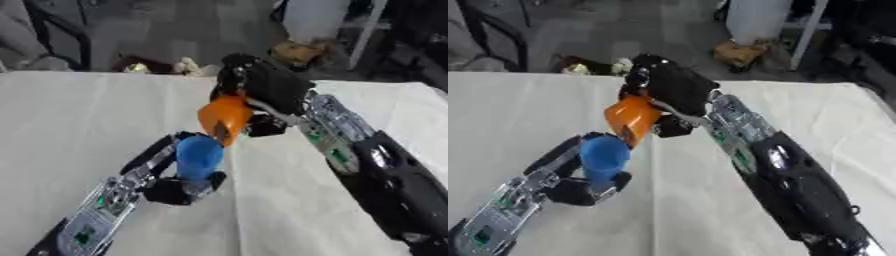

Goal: Pour the contents of one cup into another cup.

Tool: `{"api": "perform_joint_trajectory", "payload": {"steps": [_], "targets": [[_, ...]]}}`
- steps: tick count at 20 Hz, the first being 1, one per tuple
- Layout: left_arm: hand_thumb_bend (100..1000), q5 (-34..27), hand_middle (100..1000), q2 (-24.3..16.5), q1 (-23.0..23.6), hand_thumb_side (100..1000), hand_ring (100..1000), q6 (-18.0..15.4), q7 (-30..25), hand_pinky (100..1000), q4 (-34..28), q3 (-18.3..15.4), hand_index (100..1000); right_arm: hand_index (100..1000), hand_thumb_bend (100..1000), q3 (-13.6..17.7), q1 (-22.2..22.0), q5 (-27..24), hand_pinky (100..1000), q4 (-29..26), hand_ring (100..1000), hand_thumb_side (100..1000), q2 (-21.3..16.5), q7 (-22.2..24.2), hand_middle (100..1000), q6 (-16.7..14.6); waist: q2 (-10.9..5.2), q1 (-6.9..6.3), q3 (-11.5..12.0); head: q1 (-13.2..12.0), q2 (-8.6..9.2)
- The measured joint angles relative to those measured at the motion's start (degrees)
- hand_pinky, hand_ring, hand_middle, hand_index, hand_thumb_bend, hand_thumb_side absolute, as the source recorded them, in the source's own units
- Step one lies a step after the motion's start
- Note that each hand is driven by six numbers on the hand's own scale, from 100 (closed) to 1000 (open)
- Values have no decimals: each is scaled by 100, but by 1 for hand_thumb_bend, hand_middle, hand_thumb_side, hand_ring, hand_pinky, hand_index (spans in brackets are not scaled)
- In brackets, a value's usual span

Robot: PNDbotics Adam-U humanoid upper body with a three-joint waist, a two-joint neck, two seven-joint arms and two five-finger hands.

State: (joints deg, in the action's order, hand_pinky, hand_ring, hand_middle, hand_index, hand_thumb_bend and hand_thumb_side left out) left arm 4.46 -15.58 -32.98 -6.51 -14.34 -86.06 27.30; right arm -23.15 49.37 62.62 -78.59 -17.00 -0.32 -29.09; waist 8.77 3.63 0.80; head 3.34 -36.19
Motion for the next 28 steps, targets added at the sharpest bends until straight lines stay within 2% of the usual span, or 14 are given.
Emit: {"api": "perform_joint_trajectory", "payload": {"steps": [6,12,28], "targets": [[100,-10,288,0,0,352,698,7,-7,109,0,0,760,657,116,-2,0,78,869,-17,703,100,-2,-18,435,-18,0,0,0,-15,0],[100,-10,289,0,0,353,699,10,-10,110,0,0,760,657,121,-5,0,147,870,-18,705,100,-2,-25,338,-25,0,0,4,-21,0],[100,8,291,-1,0,358,702,19,-25,112,6,2,761,656,128,-23,3,304,871,-36,710,100,-8,-43,360,-50,0,11,25,-30,1]]}}
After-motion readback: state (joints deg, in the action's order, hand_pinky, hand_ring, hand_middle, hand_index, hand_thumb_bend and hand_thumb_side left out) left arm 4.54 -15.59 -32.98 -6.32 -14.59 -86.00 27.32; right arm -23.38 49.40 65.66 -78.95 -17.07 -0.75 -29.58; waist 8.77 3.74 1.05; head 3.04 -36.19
